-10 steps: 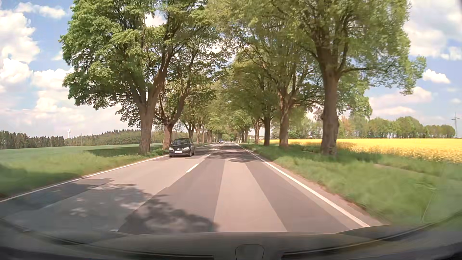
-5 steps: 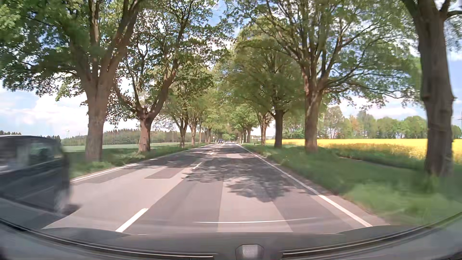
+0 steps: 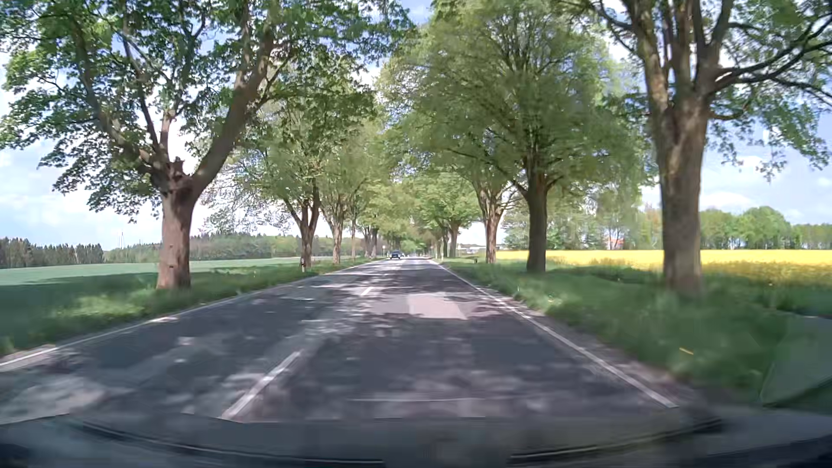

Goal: Follow the waypoints while adhering to traffic rules and regulations

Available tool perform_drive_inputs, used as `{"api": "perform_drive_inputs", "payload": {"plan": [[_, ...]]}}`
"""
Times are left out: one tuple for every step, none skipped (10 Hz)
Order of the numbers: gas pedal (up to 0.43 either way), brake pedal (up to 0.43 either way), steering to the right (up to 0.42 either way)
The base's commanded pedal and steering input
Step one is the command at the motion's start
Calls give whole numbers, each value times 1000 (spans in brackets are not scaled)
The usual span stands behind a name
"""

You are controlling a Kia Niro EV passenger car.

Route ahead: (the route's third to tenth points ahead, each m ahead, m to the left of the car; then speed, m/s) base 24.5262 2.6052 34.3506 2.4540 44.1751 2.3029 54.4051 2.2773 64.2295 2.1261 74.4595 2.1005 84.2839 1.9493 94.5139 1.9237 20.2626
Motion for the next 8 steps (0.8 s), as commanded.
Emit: {"api": "perform_drive_inputs", "payload": {"plan": [[0, 30, -1], [0, 37, 1], [0, 30, 3], [0, 0, 3], [0, 0, 3], [0, 0, 3], [0, 0, 2], [0, 0, 2]]}}
